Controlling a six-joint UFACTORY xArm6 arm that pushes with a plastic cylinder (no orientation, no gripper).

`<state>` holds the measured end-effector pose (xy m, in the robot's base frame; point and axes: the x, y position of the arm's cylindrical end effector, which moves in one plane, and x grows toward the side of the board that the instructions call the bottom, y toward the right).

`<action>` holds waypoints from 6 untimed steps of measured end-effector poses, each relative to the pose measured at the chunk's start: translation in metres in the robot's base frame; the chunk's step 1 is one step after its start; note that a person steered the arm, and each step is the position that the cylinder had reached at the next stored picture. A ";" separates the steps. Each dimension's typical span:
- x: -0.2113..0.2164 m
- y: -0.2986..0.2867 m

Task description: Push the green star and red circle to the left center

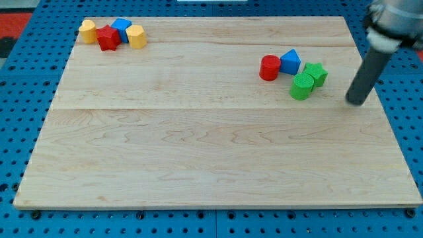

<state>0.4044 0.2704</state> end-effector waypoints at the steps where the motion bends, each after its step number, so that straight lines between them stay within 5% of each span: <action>1: -0.053 0.002; 3: 0.006 -0.155; 5: -0.026 -0.349; 6: -0.001 -0.350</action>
<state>0.4033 -0.0799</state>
